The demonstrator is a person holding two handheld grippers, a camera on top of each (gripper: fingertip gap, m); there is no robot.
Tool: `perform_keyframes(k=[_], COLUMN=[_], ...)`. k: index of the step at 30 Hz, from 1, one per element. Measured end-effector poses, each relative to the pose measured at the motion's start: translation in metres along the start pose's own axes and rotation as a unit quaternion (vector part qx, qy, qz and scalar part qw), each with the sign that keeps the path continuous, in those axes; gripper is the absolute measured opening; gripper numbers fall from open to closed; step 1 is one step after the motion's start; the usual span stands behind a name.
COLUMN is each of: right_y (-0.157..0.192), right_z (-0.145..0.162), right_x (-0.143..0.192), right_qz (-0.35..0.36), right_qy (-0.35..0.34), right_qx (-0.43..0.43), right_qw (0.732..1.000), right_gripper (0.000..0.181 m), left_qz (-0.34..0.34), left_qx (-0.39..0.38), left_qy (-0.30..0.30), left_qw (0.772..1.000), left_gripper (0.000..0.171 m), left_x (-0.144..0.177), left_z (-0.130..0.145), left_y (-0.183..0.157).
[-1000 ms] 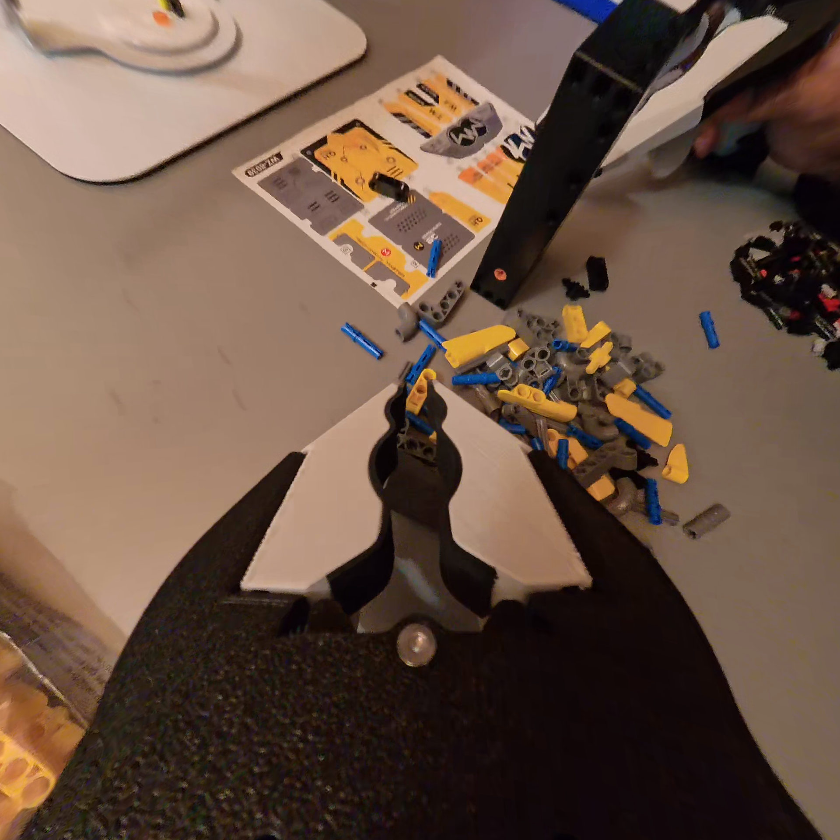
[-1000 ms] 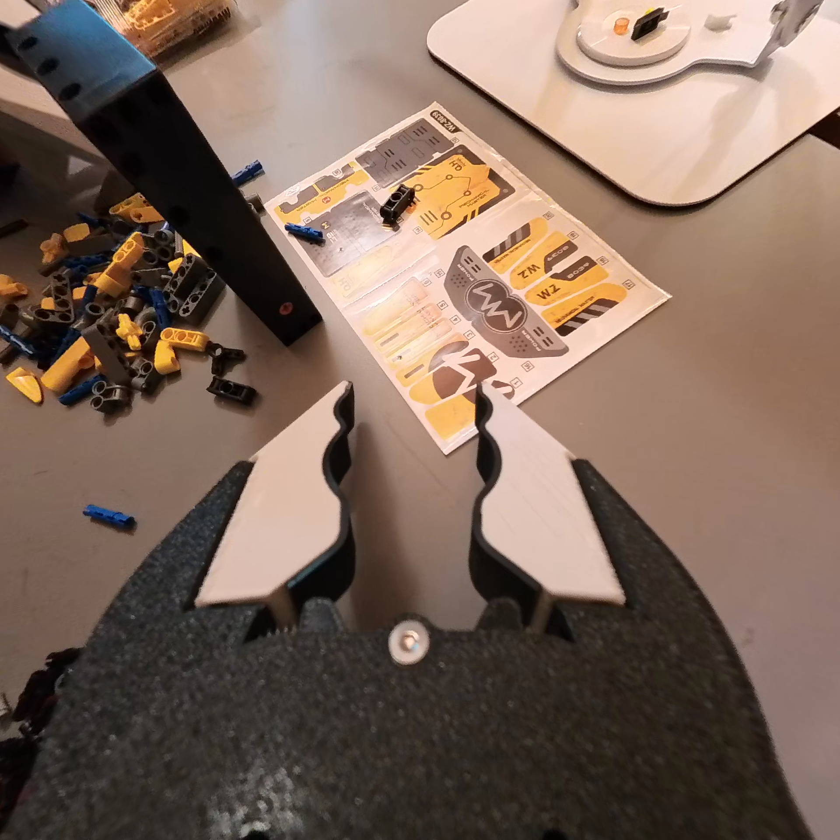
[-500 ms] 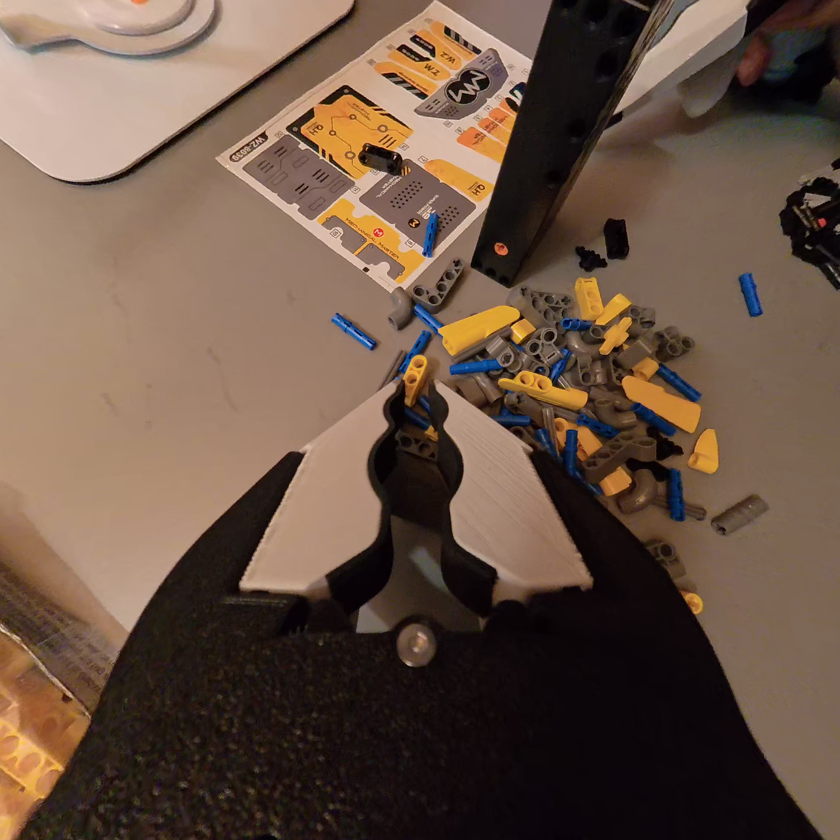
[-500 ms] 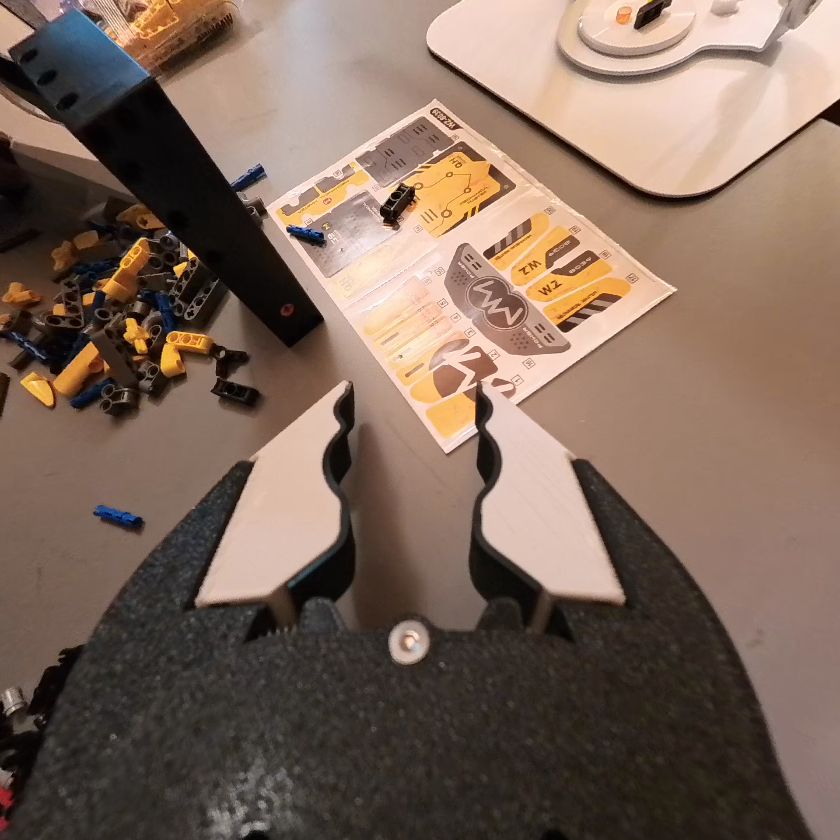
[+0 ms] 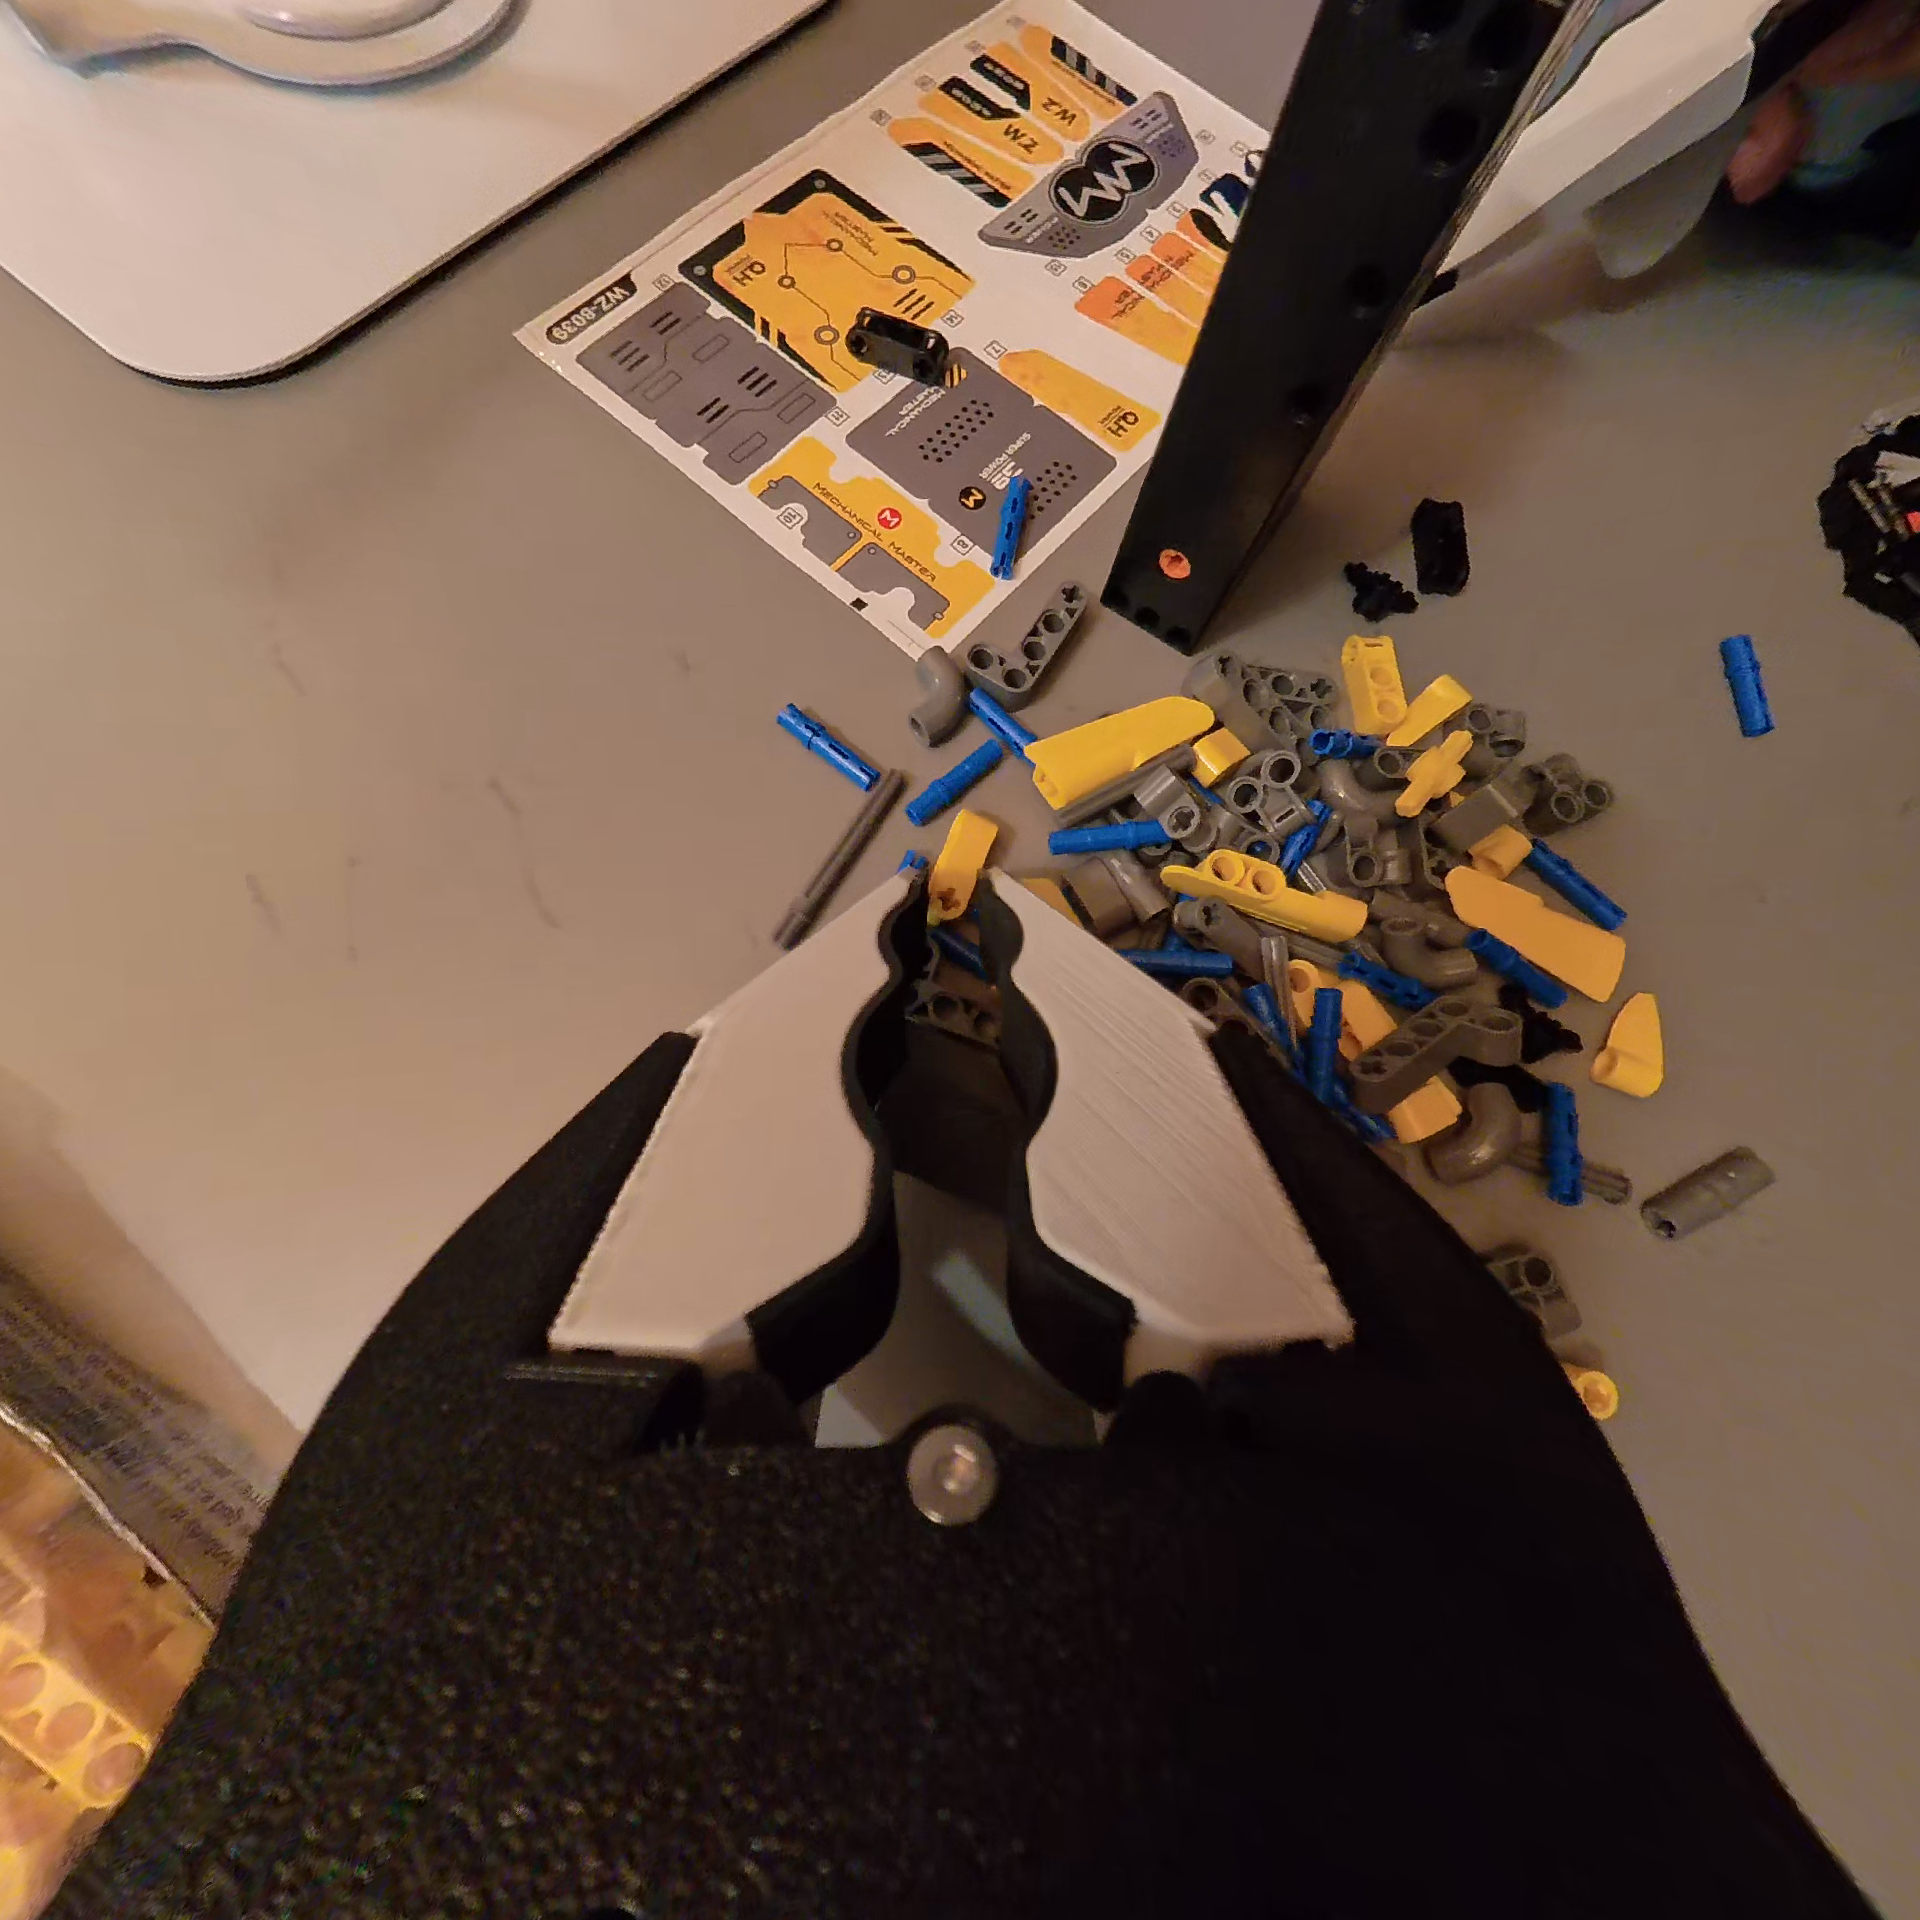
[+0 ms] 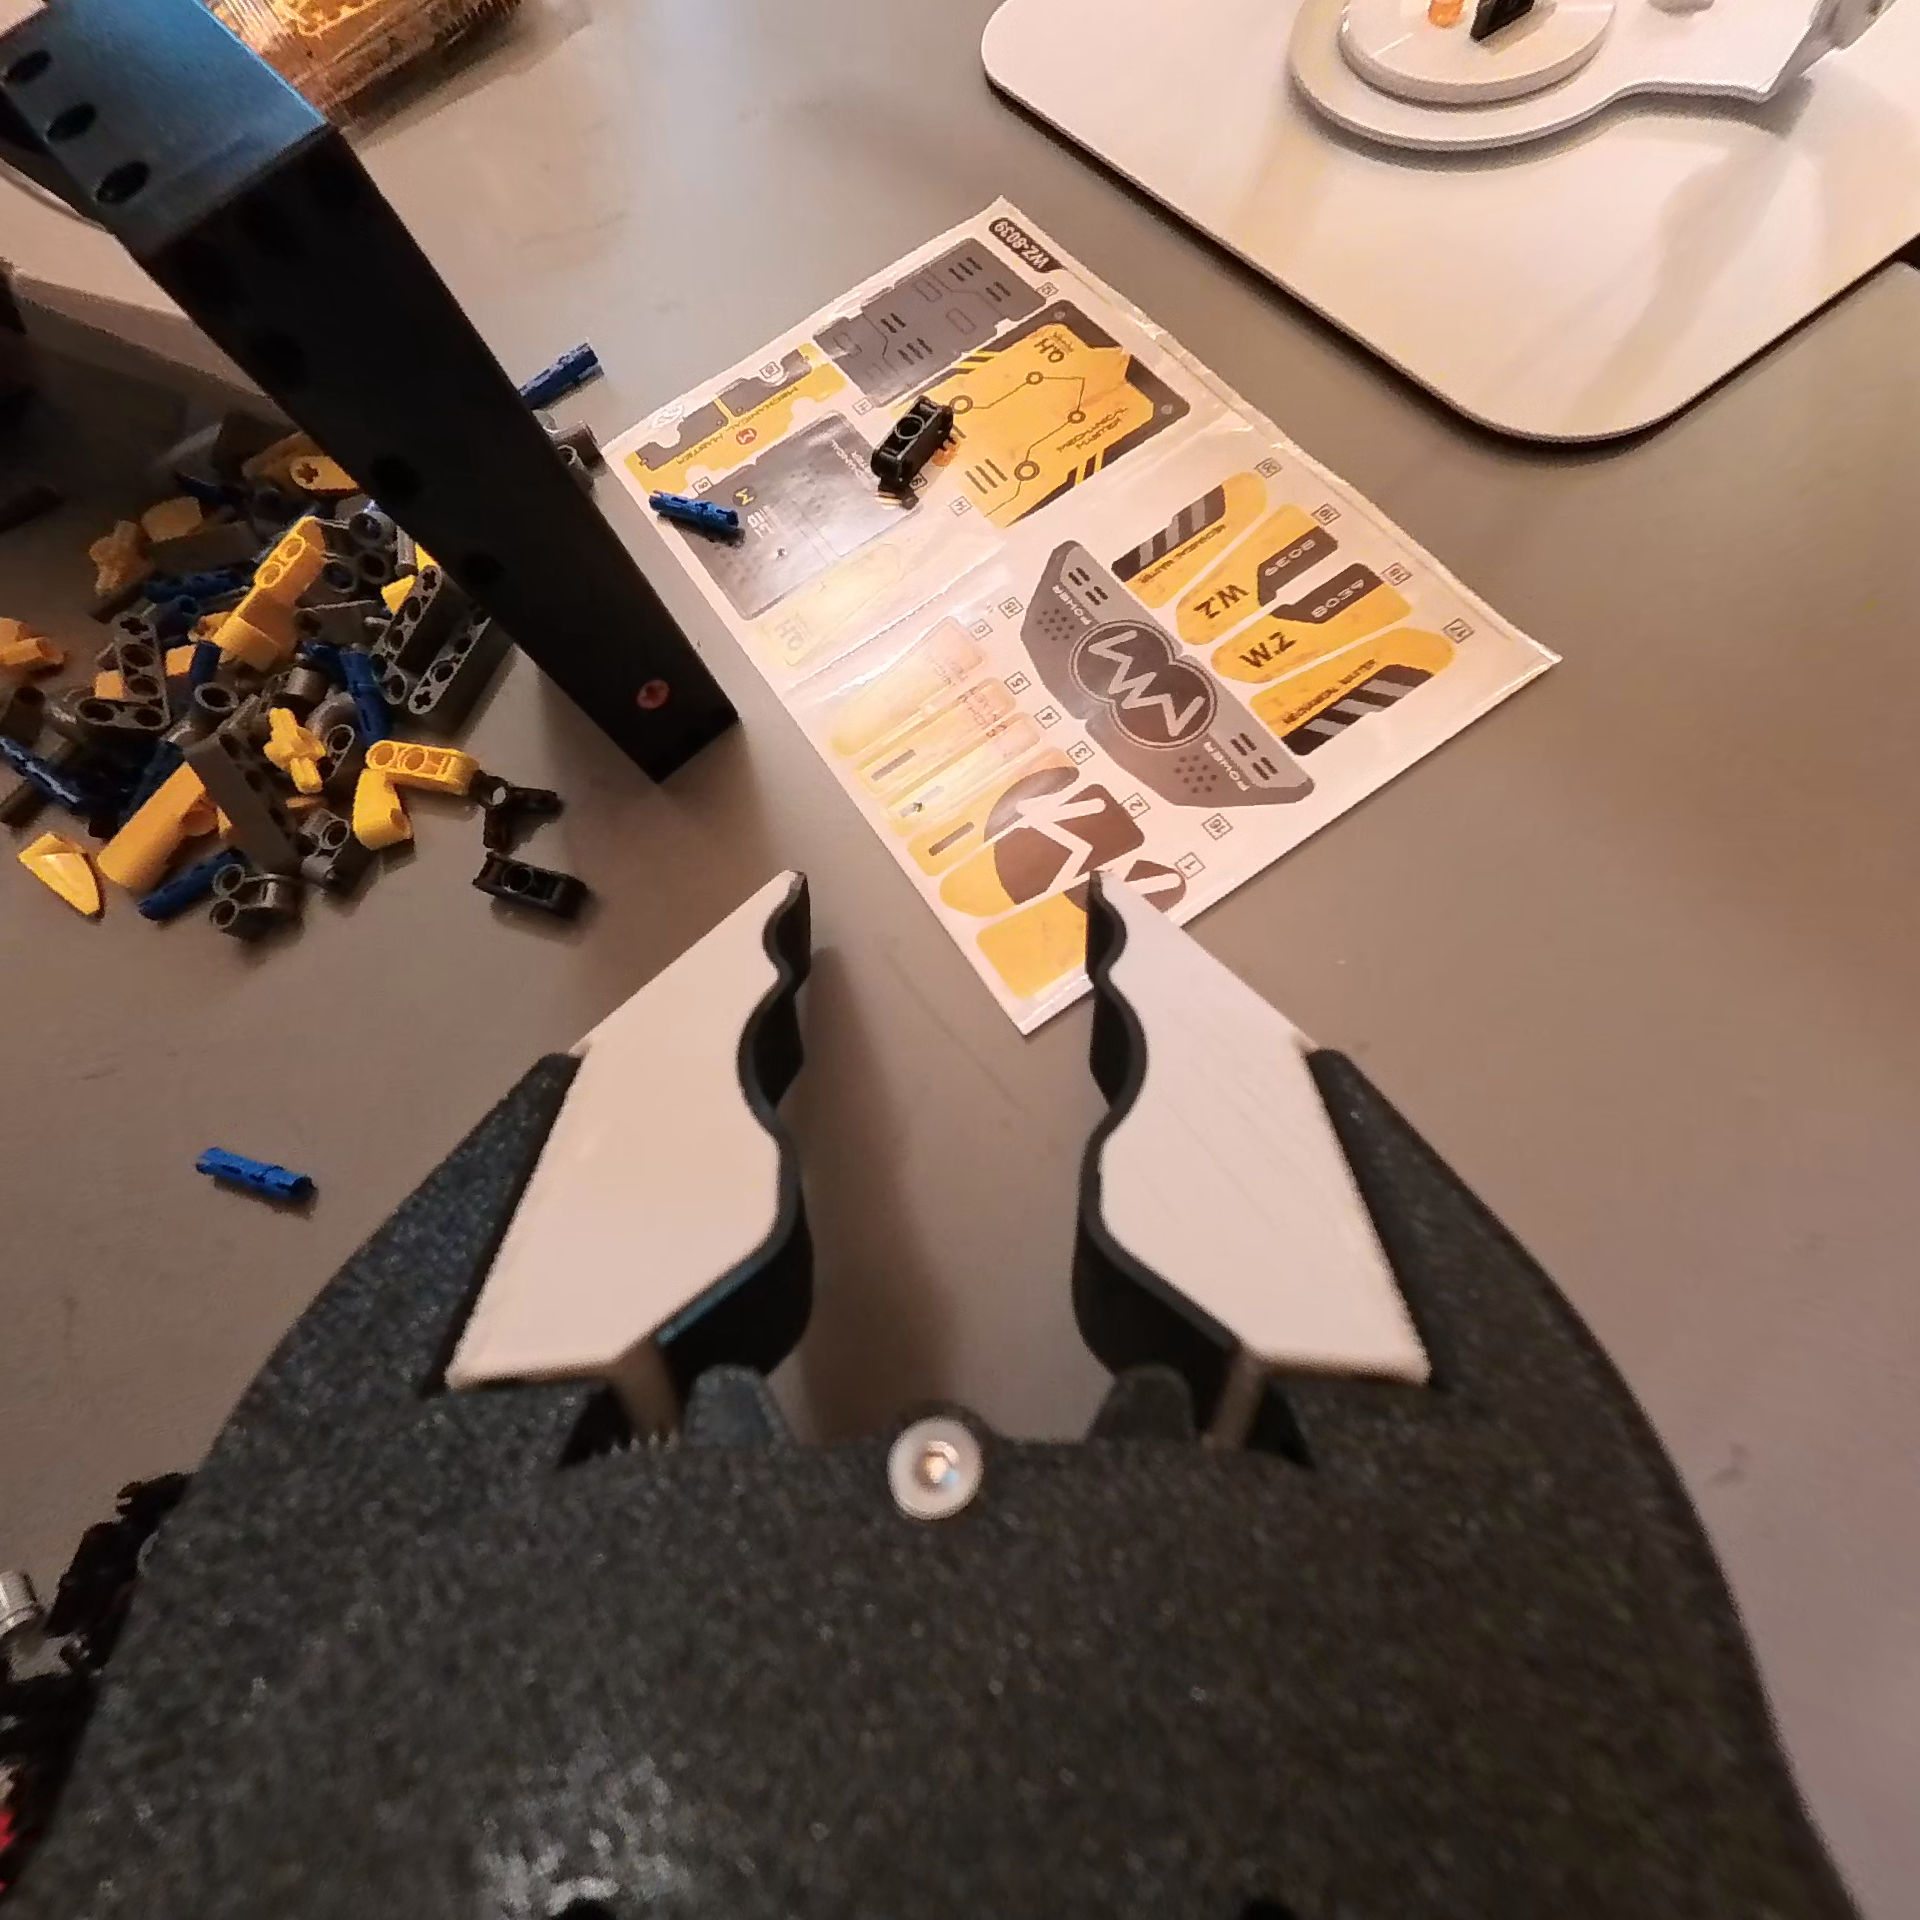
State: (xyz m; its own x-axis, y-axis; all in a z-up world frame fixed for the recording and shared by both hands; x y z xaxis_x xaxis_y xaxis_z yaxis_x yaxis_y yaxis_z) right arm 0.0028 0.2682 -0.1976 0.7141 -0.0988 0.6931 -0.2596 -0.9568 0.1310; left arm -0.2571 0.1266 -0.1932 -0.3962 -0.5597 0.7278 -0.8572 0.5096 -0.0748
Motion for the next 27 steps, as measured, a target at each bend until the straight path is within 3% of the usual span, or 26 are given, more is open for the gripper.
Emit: perform_keyframes(k=[6,27], right_y=[0.0,-0.001], right_z=[0.0002,0.0001], right_x=[-0.0005,-0.0007], right_qz=[0.0,-0.001], right_qy=[0.002,0.002], right_qx=[0.0,-0.006], right_qw=[1.0,1.0], right_gripper=[0.053,0.053], left_qz=[0.006,0.007], left_qx=[0.011,0.021], left_qy=[-0.008,-0.029], left_qw=[1.0,0.999], left_gripper=[0.001,0.0], left_x=[0.0018,0.0054], left_z=[-0.0006,-0.003], left_y=[0.0021,0.0043])
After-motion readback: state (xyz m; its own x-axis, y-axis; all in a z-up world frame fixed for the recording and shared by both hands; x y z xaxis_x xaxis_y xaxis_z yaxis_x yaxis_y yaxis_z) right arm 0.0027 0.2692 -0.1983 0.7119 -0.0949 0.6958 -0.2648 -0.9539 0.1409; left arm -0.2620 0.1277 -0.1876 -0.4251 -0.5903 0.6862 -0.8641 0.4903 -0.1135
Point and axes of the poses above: each gripper's, where its closed fingertips meet, x back along the fingers, z out of its underside, y = z × x across the jaws, the point moved 8 cm from there along x, back along the fingers, and after that the axes turned 5 degrees about y, right-handed, at the moved point
